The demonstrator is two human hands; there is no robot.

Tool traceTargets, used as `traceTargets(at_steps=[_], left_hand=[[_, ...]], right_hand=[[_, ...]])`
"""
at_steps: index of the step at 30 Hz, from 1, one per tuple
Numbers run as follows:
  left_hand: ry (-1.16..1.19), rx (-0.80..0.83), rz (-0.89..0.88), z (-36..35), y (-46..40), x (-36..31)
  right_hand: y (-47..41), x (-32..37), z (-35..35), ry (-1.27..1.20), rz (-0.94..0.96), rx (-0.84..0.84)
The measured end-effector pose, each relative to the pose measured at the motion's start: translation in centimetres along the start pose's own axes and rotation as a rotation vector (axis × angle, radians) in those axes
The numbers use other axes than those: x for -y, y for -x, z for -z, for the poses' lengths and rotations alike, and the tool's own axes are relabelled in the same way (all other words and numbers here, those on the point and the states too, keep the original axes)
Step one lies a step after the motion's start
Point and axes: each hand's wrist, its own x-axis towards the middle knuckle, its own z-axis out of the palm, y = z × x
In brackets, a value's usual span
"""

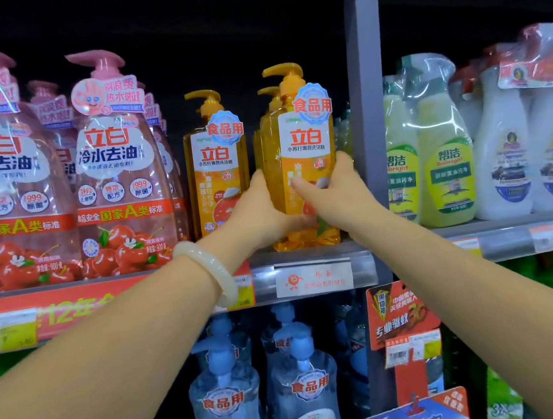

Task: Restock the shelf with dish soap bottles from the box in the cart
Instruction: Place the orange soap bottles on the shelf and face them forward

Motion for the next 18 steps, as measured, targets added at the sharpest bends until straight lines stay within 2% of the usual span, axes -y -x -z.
traceTargets(at_steps=[2, 4, 8, 11, 18], left_hand=[[-0.147, -0.037, -0.057, 1.2, 1.0, -0.8], [-0.307, -0.068, -0.071, 2.4, 1.7, -1.2], [-0.724, -0.091, -0.115, 4.5, 3.8, -0.3], [-1.043, -0.078, -0.054, 6.3, 5.9, 0.8], [-1.201, -0.053, 0.144, 11.0, 11.9, 2.9]], right_hand=[[0.8, 1.1, 0.3, 0.195, 0.195, -0.067], [1.7, 2.4, 0.5, 0.335, 0.337, -0.066], [3.6, 3.2, -1.2, 0.597, 0.503, 0.123], [5.2, 2.6, -4.2, 0.707, 0.585, 0.261], [9.0, 6.1, -9.4, 0.759, 0.714, 0.396]])
